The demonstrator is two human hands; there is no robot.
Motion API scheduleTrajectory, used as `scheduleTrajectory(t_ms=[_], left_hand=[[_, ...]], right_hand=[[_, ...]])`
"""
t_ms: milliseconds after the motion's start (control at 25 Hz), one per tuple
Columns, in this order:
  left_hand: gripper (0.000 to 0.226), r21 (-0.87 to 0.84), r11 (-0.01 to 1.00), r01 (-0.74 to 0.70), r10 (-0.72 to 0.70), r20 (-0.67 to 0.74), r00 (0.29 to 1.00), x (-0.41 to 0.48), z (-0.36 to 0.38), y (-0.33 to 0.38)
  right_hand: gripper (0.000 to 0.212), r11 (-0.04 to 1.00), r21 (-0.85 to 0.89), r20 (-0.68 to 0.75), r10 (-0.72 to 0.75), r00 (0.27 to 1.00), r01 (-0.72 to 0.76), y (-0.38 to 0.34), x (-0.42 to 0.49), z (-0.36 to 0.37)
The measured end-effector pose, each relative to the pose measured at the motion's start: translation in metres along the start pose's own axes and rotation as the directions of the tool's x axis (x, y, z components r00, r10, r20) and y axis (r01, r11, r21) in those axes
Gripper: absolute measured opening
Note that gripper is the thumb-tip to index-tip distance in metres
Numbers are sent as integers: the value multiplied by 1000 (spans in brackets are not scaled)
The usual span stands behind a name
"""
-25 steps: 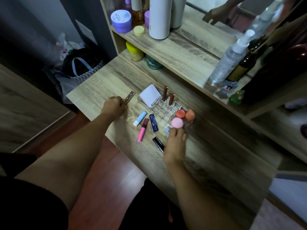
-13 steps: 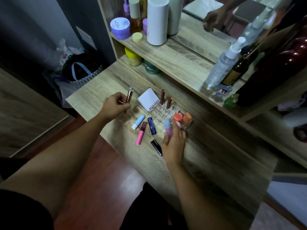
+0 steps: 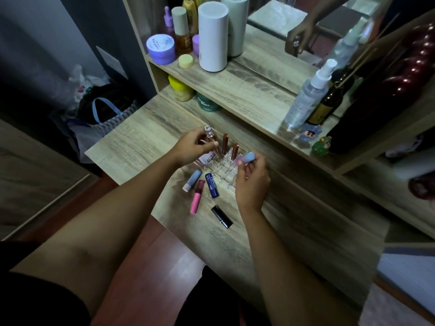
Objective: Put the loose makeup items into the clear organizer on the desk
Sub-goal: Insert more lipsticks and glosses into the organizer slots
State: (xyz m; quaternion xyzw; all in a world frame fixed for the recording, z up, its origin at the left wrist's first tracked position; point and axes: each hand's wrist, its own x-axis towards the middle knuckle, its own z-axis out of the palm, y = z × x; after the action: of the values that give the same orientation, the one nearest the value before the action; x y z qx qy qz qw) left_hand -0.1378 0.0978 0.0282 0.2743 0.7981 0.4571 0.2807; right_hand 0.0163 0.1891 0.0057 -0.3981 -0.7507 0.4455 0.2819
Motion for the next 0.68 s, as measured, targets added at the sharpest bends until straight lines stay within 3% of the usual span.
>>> scheduleTrajectory(t_ms=[320, 520, 680], left_hand=[[30, 357, 927, -118, 84, 111, 990, 8, 12, -2], [23, 416, 902, -115, 115, 23, 993, 6, 15, -5], [24, 396, 913, -101, 90, 45, 995, 6, 17, -5]], right_hand=[[29, 988, -106, -9, 108, 994, -108, 2, 11, 10], [30, 974, -217, 10, 77, 997, -73, 3, 15, 13], [31, 950, -303, 34, 86, 996, -71, 3, 16, 18]])
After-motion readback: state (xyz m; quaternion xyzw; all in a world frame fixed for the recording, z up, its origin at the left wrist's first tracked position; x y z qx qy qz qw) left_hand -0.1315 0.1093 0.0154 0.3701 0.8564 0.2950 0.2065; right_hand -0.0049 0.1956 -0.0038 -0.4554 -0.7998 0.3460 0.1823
